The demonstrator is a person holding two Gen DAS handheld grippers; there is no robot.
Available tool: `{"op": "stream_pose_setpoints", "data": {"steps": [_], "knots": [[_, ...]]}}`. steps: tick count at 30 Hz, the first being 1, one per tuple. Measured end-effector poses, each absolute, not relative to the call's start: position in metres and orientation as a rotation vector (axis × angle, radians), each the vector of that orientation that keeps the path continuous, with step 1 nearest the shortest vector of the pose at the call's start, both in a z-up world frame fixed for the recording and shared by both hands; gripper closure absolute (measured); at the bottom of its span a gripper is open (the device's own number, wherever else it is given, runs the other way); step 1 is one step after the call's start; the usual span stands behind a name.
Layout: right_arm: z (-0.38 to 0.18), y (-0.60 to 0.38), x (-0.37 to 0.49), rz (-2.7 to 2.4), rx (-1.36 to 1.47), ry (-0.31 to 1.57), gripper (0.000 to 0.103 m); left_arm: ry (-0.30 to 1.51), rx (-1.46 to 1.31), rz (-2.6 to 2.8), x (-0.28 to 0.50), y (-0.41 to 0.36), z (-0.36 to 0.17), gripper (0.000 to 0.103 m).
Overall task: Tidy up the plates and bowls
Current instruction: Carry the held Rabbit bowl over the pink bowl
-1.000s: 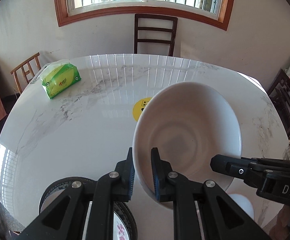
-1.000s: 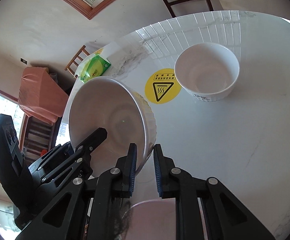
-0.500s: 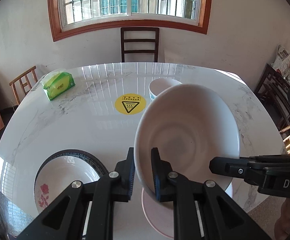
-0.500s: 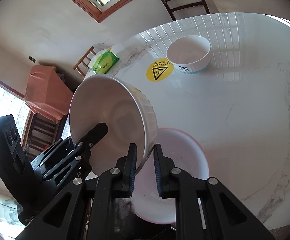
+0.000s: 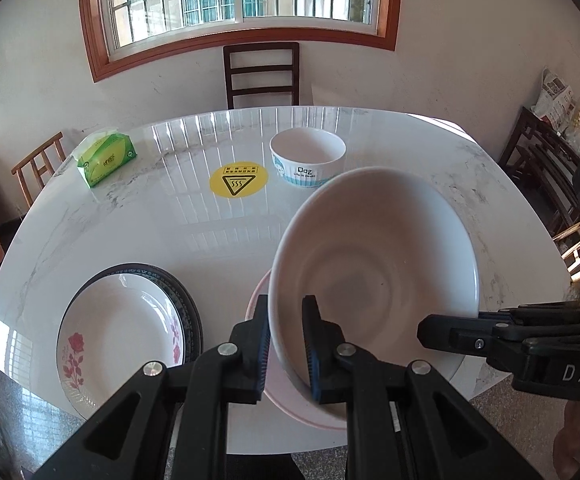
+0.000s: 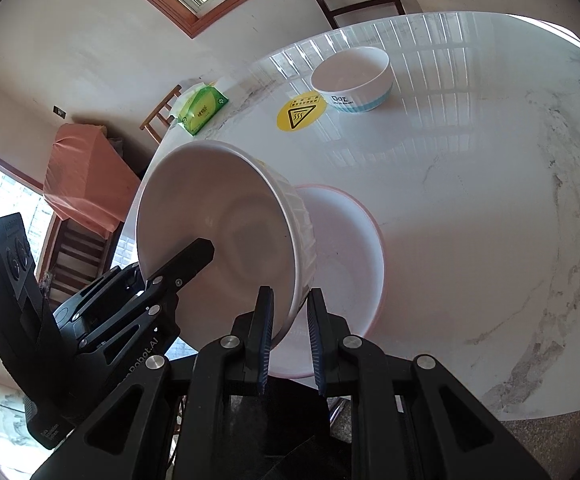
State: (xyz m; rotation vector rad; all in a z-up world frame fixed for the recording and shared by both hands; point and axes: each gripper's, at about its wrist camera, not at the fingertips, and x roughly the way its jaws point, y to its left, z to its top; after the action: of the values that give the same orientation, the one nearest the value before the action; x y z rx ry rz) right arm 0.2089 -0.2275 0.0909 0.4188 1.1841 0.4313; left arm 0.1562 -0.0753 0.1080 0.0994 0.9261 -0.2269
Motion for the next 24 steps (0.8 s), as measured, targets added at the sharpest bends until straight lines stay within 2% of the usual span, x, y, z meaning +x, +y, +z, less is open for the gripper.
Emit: {"op": "stream_pose_setpoints", "data": {"steps": [24], "knots": [[0.072,-0.234,0.192,0.410,0.425,1.206,0.087,0.998,0.098,-0.249,0.140,-0.082,0.090,0.087]]}}
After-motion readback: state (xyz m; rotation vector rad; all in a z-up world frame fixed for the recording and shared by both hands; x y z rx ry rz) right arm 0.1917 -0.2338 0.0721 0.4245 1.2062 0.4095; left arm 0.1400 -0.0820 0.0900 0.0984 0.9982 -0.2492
